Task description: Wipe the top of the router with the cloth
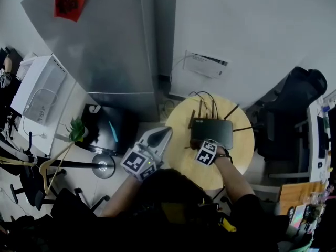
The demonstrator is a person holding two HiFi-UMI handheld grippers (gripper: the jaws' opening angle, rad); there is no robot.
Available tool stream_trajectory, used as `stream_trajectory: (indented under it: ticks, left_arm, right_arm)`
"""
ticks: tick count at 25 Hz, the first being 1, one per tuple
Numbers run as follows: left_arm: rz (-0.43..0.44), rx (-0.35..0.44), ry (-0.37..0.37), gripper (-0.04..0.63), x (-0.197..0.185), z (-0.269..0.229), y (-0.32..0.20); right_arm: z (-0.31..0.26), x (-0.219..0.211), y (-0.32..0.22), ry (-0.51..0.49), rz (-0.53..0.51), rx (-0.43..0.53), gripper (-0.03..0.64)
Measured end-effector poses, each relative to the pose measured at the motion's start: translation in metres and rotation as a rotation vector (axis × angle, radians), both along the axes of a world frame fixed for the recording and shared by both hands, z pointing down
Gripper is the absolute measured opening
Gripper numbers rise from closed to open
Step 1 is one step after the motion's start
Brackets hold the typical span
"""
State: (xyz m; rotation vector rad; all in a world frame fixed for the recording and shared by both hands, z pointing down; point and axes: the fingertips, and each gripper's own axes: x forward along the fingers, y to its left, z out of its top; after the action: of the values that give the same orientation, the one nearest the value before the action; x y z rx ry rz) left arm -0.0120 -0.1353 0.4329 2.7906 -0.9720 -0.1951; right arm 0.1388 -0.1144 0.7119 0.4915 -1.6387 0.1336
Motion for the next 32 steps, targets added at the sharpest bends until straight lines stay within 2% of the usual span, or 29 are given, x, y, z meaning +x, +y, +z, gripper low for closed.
stream_trajectory:
  ticks: [6, 14, 17, 21, 24, 28, 32]
  left_arm:
    - [0.045, -0.009, -0.007, -0.008, 0.013, 0.006, 0.0]
    - [0.057, -0.028, 0.005, -0.008, 0.022, 0.005, 0.0]
    - [0.043, -0.029, -0.005, -0.008, 0.021, 0.008, -0.001]
    - [0.013, -0.037, -0.011, -0.008, 0.02, 0.009, -0.003]
    - [-0.02, -0.045, -0.03, -0.008, 0.016, 0.01, -0.005]
    - [-0.077, -0.058, -0.056, -0.008, 0.005, 0.015, -0.008]
    - [-0.135, -0.06, -0.061, -0.009, -0.005, 0.017, -0.011]
  right_arm:
    - [-0.001, -0.001, 0.01, -0.015, 0.009, -0.009, 0.066]
    - [-0.01, 0.009, 0.023, -0.053, -0.055, -0.129, 0.065]
    - [-0.029, 0.034, -0.001, -0.028, -0.064, -0.067, 0.065]
    - [-0.047, 0.08, -0.049, 0.013, 0.0, 0.039, 0.064]
    - [-0.054, 0.106, -0.083, 0.065, 0.01, 0.149, 0.065]
    - [-0.05, 0.111, -0.113, 0.109, -0.029, 0.239, 0.065]
    - [-0.032, 0.105, -0.128, 0.143, -0.051, 0.26, 0.066]
